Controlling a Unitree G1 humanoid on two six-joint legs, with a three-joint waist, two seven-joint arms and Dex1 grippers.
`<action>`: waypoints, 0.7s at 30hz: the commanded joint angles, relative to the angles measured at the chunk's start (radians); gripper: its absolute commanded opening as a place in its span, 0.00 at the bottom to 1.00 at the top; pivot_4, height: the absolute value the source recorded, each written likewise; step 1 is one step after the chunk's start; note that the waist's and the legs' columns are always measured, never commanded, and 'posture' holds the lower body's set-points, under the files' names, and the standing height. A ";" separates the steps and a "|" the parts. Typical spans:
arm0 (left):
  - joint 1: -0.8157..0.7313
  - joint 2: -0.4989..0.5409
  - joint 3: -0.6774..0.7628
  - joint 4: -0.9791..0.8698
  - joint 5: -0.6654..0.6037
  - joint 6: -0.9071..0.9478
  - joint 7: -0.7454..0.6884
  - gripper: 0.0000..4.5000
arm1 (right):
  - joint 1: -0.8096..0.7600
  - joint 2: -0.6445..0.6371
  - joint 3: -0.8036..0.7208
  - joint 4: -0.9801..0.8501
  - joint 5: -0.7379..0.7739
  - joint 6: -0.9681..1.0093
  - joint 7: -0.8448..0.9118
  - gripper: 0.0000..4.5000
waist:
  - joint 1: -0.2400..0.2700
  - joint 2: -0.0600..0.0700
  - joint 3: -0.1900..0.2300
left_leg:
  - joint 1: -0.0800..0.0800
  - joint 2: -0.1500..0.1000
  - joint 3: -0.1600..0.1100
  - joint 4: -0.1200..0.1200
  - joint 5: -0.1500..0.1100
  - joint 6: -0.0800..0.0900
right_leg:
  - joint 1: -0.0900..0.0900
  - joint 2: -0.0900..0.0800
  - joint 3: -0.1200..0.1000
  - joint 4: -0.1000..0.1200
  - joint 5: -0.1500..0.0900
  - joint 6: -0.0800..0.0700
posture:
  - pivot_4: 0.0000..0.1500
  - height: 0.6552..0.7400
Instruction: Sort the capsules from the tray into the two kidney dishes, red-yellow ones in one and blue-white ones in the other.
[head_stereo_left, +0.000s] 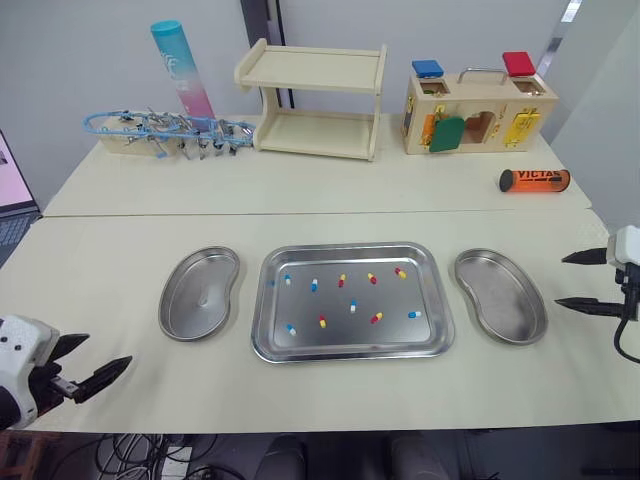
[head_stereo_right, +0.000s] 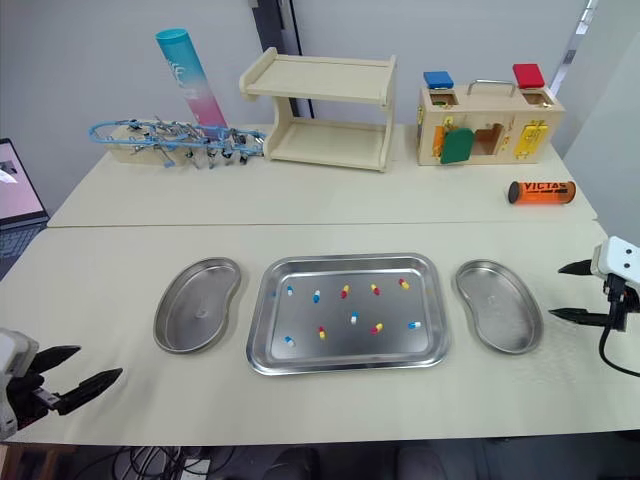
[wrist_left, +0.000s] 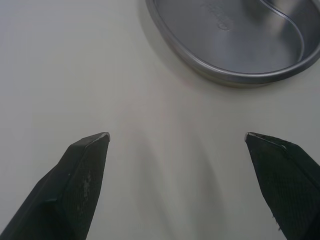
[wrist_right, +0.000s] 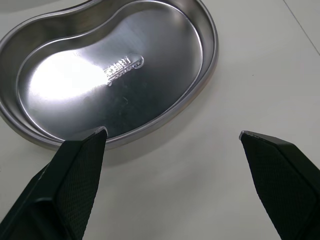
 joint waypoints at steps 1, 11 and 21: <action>0.008 0.011 0.047 -0.053 -0.044 0.022 -0.023 1.00 | 0.020 -0.023 -0.046 -0.060 0.032 0.019 -0.005 1.00 | 0.000 0.000 0.000 | 0.000 0.000 0.000 0.000 0.000 0.000 | 0.000 0.000 0.000 0.000 0.000 0.000 | 1.00 1.00; 0.025 -0.043 0.072 -0.116 -0.117 -0.035 -0.077 1.00 | 0.048 -0.029 -0.067 -0.073 0.035 0.033 -0.014 1.00 | 0.001 0.000 0.000 | 0.000 0.000 0.000 0.000 0.000 0.000 | 0.000 0.000 0.000 0.000 0.000 0.000 | 1.00 1.00; 0.070 -0.151 0.031 -0.191 -0.127 -0.131 -0.087 1.00 | 0.100 -0.068 -0.097 -0.091 0.041 0.046 -0.011 1.00 | 0.002 0.000 0.000 | 0.000 0.000 0.001 0.001 0.000 0.000 | 0.000 0.000 0.001 0.000 0.000 0.000 | 1.00 1.00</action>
